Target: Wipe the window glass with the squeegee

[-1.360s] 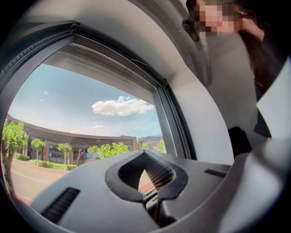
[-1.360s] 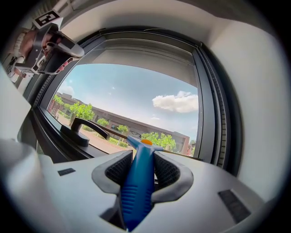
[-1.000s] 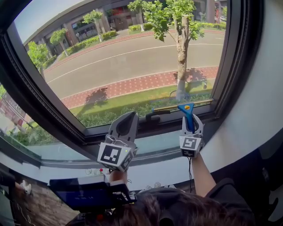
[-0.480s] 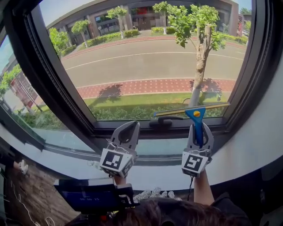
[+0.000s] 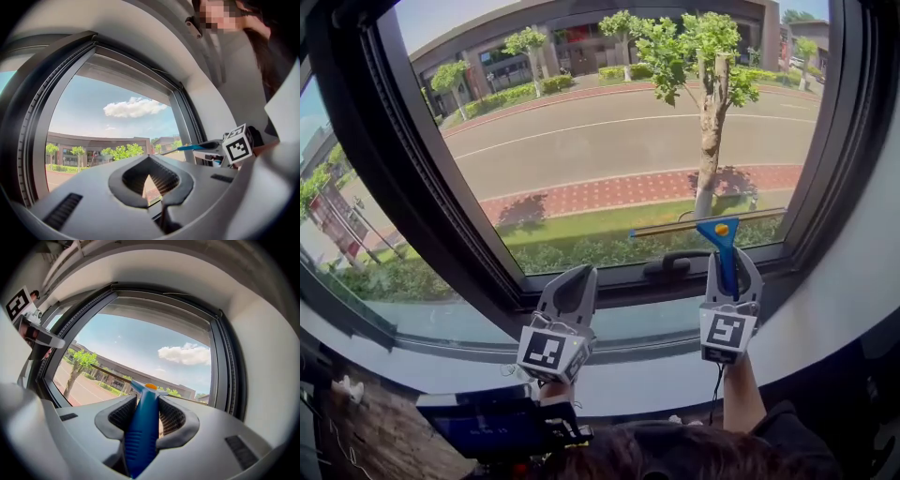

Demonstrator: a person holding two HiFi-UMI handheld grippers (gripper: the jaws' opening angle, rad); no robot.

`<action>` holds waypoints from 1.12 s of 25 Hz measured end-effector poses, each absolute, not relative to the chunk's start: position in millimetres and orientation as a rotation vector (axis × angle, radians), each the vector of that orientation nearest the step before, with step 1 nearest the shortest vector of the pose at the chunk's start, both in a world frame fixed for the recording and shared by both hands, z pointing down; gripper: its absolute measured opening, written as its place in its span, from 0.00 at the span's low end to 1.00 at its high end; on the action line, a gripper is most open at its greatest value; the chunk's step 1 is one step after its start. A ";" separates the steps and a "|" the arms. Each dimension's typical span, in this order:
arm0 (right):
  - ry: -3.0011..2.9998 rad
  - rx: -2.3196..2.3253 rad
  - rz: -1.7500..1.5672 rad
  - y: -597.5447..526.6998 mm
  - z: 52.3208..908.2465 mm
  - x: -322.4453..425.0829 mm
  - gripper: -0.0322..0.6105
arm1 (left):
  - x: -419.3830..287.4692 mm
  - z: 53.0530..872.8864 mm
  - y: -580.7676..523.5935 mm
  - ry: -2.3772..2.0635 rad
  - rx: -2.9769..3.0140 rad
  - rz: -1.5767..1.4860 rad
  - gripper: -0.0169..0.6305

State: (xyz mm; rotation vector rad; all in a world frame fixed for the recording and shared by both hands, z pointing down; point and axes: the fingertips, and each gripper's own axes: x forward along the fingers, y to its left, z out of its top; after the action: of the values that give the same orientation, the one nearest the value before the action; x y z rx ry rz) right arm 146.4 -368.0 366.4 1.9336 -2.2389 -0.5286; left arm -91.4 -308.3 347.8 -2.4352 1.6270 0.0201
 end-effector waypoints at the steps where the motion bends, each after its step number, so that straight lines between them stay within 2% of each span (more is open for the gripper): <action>1: -2.235 1.939 -0.539 -366.1 362.6 139.1 0.27 | -96.7 346.3 -309.5 1.609 -2.437 0.013 0.03; 6: -2.217 1.943 -0.548 -356.0 351.3 107.8 0.27 | -118.5 340.0 -312.4 1.560 -2.471 0.003 0.03; 13: -2.175 2.020 -0.542 -340.7 313.1 101.8 0.27 | -119.3 343.5 -311.1 1.475 -2.526 0.011 0.03; 28: -2.260 2.250 -0.888 -367.7 54.0 96.4 0.27 | -75.0 340.6 -314.4 1.391 -2.642 0.071 0.03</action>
State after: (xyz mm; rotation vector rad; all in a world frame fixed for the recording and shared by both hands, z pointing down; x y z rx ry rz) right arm 96.4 -367.7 54.0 2.2498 -2.2603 -0.8876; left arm -75.0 -314.4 340.6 -2.6423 1.3910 0.0708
